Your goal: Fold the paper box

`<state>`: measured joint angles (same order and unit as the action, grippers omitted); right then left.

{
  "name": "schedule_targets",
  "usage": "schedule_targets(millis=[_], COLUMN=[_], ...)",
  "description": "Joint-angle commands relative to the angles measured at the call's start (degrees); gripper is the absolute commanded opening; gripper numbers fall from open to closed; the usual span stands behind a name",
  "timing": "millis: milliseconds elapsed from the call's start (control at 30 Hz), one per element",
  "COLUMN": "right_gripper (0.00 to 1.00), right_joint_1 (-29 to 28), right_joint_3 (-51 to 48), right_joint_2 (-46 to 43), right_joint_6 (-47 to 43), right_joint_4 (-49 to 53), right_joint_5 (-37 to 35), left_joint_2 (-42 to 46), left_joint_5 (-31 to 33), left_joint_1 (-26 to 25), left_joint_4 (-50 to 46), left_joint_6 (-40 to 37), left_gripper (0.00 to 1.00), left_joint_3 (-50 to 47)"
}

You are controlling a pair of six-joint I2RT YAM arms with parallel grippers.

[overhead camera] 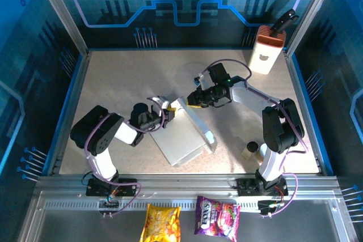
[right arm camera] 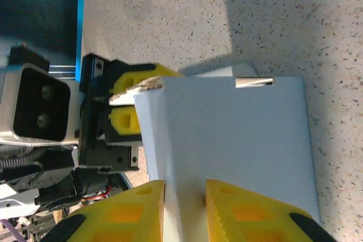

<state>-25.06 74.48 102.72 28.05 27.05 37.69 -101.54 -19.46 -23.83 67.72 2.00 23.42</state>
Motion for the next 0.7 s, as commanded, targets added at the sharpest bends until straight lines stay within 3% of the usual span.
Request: schedule_targets(millis=[0, 267, 433, 667], right_gripper=[0.26, 0.24, 0.23, 0.23], right_joint_1=[-0.1, -0.8, -1.2, -1.3], right_joint_3=[1.4, 2.1, 0.7, -0.2], right_joint_2=[2.1, 2.9, 2.9, 2.4], right_joint_6=[-1.0, -1.6, -2.3, -2.5], right_joint_4=[1.1, 1.0, 1.0, 1.0], right_joint_5=[-1.7, -1.1, -2.1, -2.5], left_joint_2=[2.3, 1.3, 2.7, 11.6], left_joint_5=[2.6, 4.0, 4.6, 4.9], left_joint_1=[-2.1, -5.1, -5.2, -4.9], left_joint_4=[3.1, 4.9, 7.6, 1.1], left_joint_6=[-1.4, -1.1, -1.3, -4.5], left_gripper=[0.13, 0.17, 0.31, 0.47], left_joint_3=[-2.3, -3.7, -5.5, -6.8])
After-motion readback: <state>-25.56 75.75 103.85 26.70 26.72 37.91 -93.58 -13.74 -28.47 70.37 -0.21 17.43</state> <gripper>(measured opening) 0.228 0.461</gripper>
